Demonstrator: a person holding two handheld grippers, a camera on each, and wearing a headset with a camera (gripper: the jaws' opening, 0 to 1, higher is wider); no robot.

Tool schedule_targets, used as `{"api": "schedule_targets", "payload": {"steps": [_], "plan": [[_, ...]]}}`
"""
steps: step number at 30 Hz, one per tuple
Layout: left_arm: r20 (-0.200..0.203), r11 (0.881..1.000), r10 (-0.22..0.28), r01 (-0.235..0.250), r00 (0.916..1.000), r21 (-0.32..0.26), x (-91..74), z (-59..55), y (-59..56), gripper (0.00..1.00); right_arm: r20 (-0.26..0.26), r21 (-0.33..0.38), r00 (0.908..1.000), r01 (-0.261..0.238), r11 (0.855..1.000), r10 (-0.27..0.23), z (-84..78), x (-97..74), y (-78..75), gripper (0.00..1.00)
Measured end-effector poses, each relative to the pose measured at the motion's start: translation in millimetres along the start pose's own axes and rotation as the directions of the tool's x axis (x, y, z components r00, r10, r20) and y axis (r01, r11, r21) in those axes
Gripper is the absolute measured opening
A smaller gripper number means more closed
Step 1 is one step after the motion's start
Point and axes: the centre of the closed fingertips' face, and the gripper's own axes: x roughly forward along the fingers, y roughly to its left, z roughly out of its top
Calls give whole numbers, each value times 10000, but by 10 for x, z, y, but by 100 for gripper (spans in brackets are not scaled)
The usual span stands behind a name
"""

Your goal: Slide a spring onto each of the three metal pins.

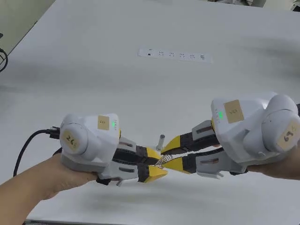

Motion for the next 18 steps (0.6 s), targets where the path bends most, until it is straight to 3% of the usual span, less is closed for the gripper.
{"api": "schedule_targets", "payload": {"steps": [2,4,10,18], "plan": [[46,10000,-38,38,10000,5,6,11,-8,1,254,56,9997,20,10000,-22,64,6,-10,5],[-56,9999,55,-55,10000,147,10,2,-1,1,65,33,10000,26,10000,-26,63,24,-21,5],[30,10000,12,-12,10000,22,-32,15,8,1,303,63,9995,61,10000,-63,96,-1,-12,5],[-48,9999,-28,29,10000,108,-8,20,-2,1,260,18,9996,84,10000,-84,85,-10,-11,5]]}}
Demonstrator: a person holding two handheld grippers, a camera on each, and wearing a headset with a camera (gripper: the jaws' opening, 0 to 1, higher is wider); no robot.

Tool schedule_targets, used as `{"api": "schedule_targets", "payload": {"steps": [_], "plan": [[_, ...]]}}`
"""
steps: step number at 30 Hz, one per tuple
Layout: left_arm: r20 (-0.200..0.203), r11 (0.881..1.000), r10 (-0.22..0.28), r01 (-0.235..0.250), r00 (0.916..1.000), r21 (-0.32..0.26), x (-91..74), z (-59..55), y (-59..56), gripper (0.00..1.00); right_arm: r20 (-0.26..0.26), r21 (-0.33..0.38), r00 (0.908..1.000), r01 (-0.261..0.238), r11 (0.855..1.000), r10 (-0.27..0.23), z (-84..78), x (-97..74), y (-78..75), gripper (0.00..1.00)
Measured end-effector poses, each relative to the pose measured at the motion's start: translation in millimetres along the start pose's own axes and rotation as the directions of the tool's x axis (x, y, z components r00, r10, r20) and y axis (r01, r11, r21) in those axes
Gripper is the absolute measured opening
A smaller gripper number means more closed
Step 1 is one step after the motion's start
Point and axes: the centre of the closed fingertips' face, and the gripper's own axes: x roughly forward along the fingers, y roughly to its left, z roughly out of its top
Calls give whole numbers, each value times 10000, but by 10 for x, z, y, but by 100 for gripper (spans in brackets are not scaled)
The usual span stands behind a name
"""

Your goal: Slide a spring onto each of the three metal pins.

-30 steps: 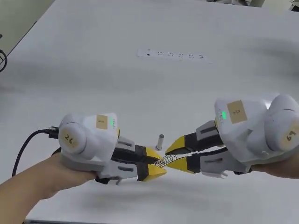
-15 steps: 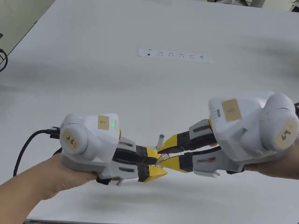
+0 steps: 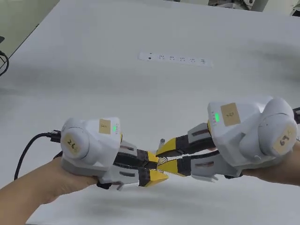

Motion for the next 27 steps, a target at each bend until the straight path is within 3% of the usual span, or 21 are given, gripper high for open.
{"api": "schedule_targets", "payload": {"steps": [15,27], "plan": [[-191,10000,22,-21,9998,30,-20,-23,-12,2,-81,216,10000,-19,9998,21,-22,-1,6,5],[-45,9997,154,-155,9999,-179,-12,24,4,4,-208,16,9998,-38,10000,38,3,-20,-21,5]]}}
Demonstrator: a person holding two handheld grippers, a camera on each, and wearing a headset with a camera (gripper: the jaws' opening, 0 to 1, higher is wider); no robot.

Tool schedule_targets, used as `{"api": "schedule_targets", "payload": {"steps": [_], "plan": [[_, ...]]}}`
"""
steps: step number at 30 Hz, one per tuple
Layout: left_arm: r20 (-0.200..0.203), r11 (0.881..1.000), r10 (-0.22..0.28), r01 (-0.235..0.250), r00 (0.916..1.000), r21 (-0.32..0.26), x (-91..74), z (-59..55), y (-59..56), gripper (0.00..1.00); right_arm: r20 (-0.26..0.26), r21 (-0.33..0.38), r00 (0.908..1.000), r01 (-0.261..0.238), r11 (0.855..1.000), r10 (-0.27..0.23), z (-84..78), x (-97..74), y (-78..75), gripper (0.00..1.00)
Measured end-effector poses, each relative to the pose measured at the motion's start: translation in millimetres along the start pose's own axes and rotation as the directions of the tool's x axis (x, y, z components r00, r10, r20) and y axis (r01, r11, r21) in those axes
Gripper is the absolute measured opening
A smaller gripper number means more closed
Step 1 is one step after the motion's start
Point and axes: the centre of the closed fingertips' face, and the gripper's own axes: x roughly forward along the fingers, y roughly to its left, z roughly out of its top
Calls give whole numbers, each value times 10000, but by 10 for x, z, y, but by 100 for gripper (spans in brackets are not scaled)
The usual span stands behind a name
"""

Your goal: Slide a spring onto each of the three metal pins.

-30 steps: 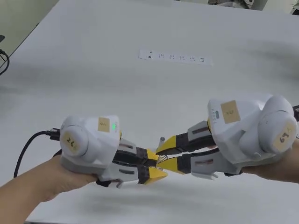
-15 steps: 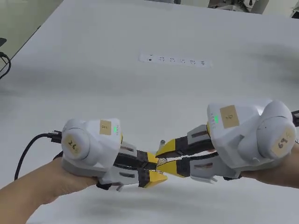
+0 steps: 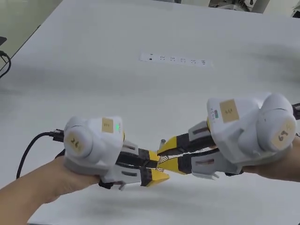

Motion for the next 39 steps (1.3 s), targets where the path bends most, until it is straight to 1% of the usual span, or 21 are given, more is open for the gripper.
{"api": "schedule_targets", "payload": {"steps": [5,7,10,14,18,22,29,33,37,39], "plan": [[103,9999,108,-107,9999,-70,-9,13,26,6,-69,-63,10000,28,10000,-28,-8,7,-10,5],[116,9999,146,-145,9998,-86,-12,13,34,10,-80,-91,10000,57,9999,-58,-12,9,-17,5],[32,9997,224,-224,9997,-63,-21,-12,49,12,-70,-72,10000,66,10000,-66,-8,9,-22,5],[119,9995,315,-314,9994,-106,-33,-4,66,19,-72,-40,9999,116,9999,-116,-11,4,-38,5],[110,9992,372,-371,9992,-114,-52,-12,87,22,-60,-55,9998,193,9998,-193,-10,-3,-56,5],[88,9984,542,-540,9985,-179,-76,-28,116,30,-95,-49,9997,219,9997,-220,-21,-13,-66,5],[83,9978,632,-631,9980,-215,-97,-29,119,37,-94,-46,9996,254,9997,-255,-21,-11,-70,5],[146,9974,690,-686,9975,-222,-95,-11,126,40,-78,-87,9997,222,9997,-223,-8,-2,-56,5],[226,9971,728,-723,9971,-238,-92,8,133,46,-139,-131,9996,224,9997,-226,-17,-2,-55,5],[233,9970,751,-745,9969,-230,-92,11,137,47,-122,-138,9996,242,9996,-244,-16,-6,-58,5]]}}
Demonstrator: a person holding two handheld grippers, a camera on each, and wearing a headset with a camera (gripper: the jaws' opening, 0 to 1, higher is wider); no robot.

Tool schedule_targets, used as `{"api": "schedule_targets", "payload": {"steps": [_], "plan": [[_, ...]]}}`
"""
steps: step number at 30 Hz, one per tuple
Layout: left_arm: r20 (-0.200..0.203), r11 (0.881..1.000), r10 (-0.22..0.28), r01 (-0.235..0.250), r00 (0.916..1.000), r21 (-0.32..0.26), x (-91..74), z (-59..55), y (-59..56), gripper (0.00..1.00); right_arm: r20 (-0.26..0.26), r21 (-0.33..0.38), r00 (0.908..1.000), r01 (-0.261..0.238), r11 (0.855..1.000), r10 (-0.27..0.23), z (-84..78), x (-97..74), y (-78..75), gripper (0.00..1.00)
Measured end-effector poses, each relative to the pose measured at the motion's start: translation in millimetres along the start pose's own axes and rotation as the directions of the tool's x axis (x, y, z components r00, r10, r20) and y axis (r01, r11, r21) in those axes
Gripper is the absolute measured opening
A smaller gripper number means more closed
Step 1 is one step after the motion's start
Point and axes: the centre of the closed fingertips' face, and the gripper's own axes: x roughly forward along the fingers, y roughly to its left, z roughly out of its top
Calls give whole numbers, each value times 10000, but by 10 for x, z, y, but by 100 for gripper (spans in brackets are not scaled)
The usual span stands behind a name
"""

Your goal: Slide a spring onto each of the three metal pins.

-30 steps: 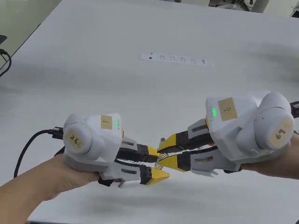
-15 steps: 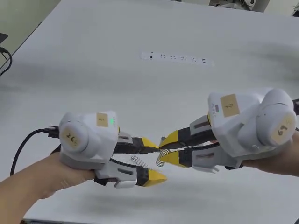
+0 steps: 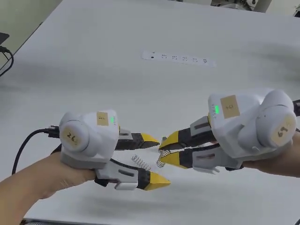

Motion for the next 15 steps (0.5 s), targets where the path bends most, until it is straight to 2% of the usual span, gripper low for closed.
{"api": "schedule_targets", "payload": {"steps": [6,9,15], "plan": [[-21,10000,-14,14,10000,28,6,-15,-18,53,-70,-7,10000,-18,10000,18,-19,-1,5,5],[-64,10000,10,-9,10000,99,6,-29,-27,60,-58,-18,10000,9,10000,-9,-17,0,2,5],[44,9996,259,-259,9997,137,-16,-15,19,71,-70,-103,10000,34,9999,-35,-11,0,-11,5]]}}
